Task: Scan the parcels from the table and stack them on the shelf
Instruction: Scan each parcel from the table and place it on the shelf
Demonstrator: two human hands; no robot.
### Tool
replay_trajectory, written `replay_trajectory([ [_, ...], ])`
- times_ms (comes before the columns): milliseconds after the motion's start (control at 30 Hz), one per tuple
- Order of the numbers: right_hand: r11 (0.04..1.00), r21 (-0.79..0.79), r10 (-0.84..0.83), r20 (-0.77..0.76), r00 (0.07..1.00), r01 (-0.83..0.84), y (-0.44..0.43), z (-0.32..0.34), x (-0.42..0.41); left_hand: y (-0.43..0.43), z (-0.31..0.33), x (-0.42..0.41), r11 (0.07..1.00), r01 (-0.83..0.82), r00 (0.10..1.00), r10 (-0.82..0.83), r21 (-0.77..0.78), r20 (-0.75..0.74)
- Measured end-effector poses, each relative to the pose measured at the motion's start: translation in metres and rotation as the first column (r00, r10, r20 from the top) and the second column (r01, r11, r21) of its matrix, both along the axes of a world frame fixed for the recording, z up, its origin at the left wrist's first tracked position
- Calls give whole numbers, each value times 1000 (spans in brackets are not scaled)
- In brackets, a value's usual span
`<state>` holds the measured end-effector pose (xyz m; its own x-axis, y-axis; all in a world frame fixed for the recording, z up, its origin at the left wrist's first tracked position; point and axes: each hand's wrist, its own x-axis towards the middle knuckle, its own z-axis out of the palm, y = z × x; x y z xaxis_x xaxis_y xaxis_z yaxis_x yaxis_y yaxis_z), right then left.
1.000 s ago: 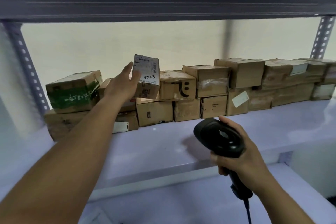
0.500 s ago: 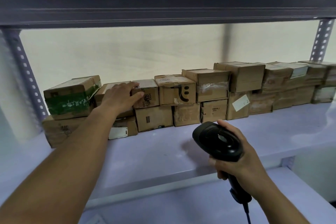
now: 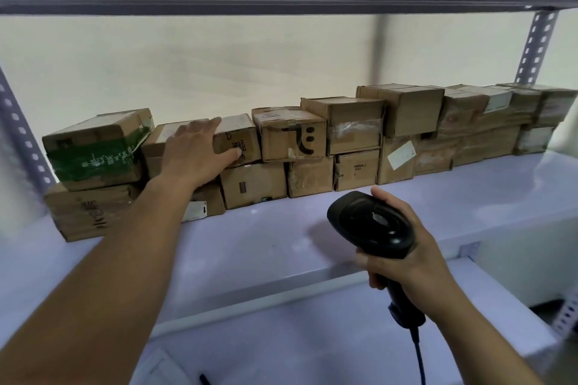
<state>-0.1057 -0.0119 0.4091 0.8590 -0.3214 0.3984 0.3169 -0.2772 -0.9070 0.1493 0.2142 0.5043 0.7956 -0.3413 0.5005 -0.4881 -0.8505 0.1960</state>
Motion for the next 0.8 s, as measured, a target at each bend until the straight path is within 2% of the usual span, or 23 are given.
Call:
replay_trajectory([
  [167,998,14,-59,-18,998,59,-5,-1,-23,-24,-7,-33,974,149,971,-111,-172,212],
  [300,995,49,-90,-10,996,90,-19,-6,-57,-57,-26,-86,909,327,930,-260,-259,261],
  [467,981,89,-177,14,984,175,-47,-13,-117,-117,-84,-176,787,481,876,-447,-386,181],
  [600,957,148,-252,15,967,248,-73,-29,-181,-173,-135,-261,736,447,848,-529,-508,-20],
  [667,937,175,-306,-6,952,302,-85,-37,-215,-200,-155,-300,739,447,822,-561,-504,-93],
  [800,895,197,-404,-14,914,399,-109,-45,-286,-250,-175,-361,744,542,771,-625,-391,-122],
])
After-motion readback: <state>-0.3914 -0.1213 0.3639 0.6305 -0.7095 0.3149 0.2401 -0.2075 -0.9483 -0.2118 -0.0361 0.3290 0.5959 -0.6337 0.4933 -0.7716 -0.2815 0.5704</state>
